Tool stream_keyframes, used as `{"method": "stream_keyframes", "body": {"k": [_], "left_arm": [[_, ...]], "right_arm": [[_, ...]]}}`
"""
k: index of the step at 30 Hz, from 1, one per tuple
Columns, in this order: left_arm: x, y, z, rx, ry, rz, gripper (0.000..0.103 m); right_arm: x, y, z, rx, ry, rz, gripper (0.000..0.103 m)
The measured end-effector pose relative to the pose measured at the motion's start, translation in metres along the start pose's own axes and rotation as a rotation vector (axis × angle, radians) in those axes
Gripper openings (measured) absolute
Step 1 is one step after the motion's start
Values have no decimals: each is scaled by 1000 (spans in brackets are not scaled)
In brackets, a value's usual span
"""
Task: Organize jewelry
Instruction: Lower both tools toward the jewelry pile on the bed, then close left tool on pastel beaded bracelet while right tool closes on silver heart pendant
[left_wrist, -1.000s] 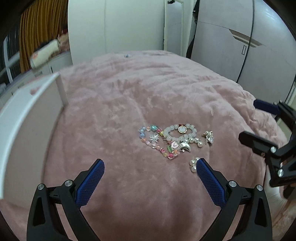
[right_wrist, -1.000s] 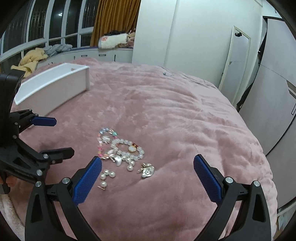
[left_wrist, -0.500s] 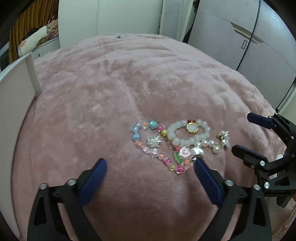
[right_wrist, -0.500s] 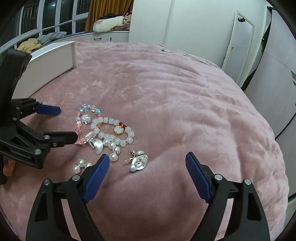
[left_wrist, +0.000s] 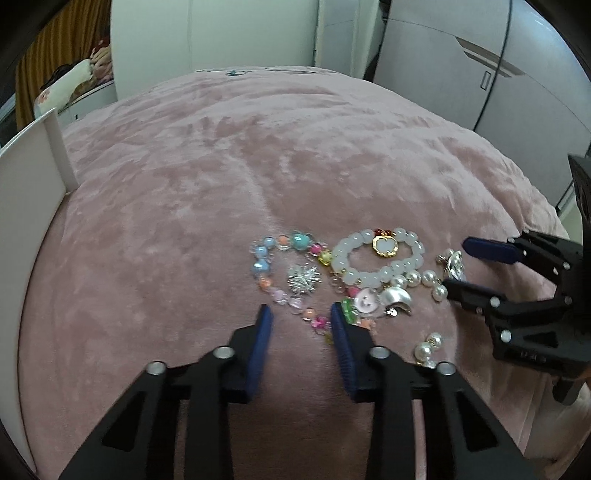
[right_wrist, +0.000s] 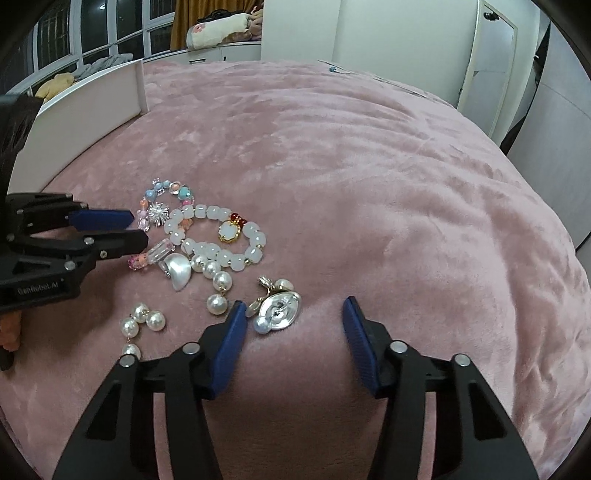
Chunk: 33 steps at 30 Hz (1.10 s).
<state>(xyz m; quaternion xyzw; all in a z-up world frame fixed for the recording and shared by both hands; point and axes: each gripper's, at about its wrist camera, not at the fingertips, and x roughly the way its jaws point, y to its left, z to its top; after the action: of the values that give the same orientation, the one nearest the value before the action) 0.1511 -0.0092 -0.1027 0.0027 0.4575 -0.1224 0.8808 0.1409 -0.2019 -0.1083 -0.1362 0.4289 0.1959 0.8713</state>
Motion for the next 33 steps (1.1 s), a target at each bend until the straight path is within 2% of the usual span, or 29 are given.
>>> {"method": "stream_keyframes", "body": {"k": [1, 2, 8, 12, 16, 19, 23, 26, 28, 33], "left_arm": [[1, -1, 0, 0, 5, -21, 18], [2, -1, -1, -3, 10, -41, 16], [4, 6, -2, -53, 15, -98, 12], [1, 8, -4, -69, 7, -107, 12], [-3, 11, -5, -87, 5, -115, 11], [-5, 14, -6, -90, 3, -112, 11], [-7, 19, -7, -100, 1, -112, 11], [-7, 20, -7, -103, 1, -113, 11], [-6, 20, -7, -102, 1, -112, 11], [-6, 20, -7, -102, 0, -113, 11]], "right_arm": [[0, -1, 0, 1, -2, 4, 44], [-1, -2, -1, 2, -2, 6, 43], [-3, -8, -4, 18, -6, 29, 36], [-5, -9, -6, 17, -13, 41, 30], [-7, -9, -9, 20, -5, 43, 31], [-10, -8, -10, 31, -8, 39, 46], [-17, -11, -11, 48, -34, 40, 46], [-16, -16, -12, 63, -30, 6, 44], [-13, -20, -12, 82, -22, 12, 44], [-6, -18, -7, 51, -14, -14, 41]]}}
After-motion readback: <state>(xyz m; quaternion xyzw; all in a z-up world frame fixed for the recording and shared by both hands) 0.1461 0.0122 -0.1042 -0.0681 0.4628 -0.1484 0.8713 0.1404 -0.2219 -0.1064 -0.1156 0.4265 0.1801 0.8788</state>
